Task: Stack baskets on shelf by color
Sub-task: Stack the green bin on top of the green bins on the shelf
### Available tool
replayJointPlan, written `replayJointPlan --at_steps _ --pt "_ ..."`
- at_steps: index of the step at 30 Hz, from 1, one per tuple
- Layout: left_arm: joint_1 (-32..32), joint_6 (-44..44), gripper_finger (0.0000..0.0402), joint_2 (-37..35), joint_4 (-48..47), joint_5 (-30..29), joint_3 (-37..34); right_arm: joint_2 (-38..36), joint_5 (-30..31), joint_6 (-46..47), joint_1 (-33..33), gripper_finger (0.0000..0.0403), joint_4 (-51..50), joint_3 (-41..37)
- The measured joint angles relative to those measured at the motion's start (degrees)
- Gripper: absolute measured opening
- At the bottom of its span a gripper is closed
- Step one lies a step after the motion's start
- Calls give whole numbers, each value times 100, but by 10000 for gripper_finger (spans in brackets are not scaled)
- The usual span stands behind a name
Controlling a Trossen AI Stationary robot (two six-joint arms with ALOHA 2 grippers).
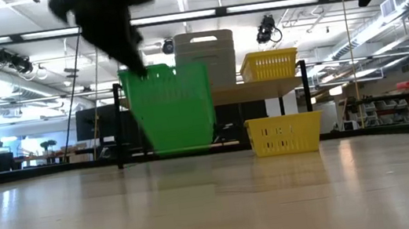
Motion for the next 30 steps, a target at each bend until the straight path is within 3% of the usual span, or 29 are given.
replayJointPlan --at_steps 19,26,30 --pt "-630 -666 11 0 -3668 -1251 3662 0 338 -362 0 256 389 0" --pt "-862 -929 11 -2 -5095 -2047 4075 0 363 -746 -11 256 827 0" --pt "-821 -936 11 -2 -5330 -2538 4075 0 365 -919 -11 256 1011 0"
